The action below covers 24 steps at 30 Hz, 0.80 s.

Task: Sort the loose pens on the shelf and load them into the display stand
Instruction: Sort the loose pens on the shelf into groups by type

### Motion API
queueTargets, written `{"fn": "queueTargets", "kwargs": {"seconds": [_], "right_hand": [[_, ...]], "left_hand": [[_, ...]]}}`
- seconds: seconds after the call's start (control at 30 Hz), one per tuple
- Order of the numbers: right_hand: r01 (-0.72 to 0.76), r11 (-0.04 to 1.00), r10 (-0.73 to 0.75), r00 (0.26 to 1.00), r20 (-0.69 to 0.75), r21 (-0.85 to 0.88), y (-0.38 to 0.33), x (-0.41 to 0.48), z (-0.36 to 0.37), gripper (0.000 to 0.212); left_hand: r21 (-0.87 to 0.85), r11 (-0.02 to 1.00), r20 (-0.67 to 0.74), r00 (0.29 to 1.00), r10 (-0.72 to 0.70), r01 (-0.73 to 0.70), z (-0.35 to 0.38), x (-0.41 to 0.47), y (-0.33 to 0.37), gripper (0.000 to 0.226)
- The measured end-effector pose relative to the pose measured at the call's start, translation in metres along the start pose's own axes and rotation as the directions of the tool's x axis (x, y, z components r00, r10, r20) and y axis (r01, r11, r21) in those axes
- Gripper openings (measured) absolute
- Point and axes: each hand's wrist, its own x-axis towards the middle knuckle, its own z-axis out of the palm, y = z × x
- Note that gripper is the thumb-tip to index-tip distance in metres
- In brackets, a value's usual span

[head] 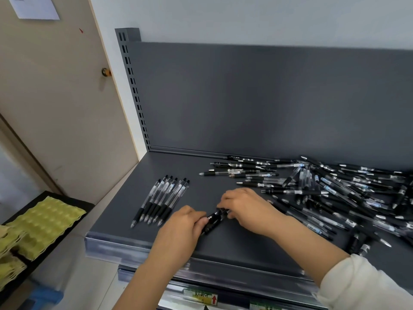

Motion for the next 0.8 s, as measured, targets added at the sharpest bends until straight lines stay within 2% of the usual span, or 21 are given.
{"fn": "queueTargets", "kwargs": {"seconds": [0.13,0.23,0.37,0.53,0.67,0.73,0.8], "right_hand": [[-0.134,0.991,0.133,0.991,0.025,0.017,-0.004,0.002,-0.006,0.034],[-0.306,0.942,0.314,0.948,-0.043,0.138,-0.013,-0.001,-0.003,0.038],[-0.427,0.841,0.476,0.875,-0.081,0.333,-0.032,0.002,0.006,0.038],[-0.384,0.769,0.49,0.868,-0.085,0.512,-0.055,0.001,0.011,0.023],[-0.362,0.761,0.506,0.85,-0.144,0.539,-0.042,-0.023,0.004,0.025],[-0.4,0.763,0.559,0.803,-0.208,0.508,-0.026,-0.042,-0.002,0.03],[-0.475,0.731,0.639,0.729,-0.247,0.489,-0.009,-0.064,-0.006,0.026]], "left_hand": [[0.011,0.998,-0.17,0.984,-0.053,0.056,-0.004,0.003,-0.004,0.039],[0.031,0.997,-0.248,0.966,-0.066,0.076,-0.006,0.003,-0.006,0.043],[-0.063,0.997,-0.176,0.982,-0.063,0.052,0.003,0.009,-0.005,0.036],[-0.125,0.991,-0.106,0.993,-0.058,0.044,0.015,0.021,0.003,0.031],[-0.048,0.998,-0.062,0.997,-0.041,0.038,0.022,0.029,0.011,0.038],[-0.016,0.998,-0.041,0.998,-0.056,0.056,0.025,0.03,0.016,0.046],[-0.041,0.996,-0.021,0.996,-0.084,0.083,0.027,0.032,0.019,0.049]]}}
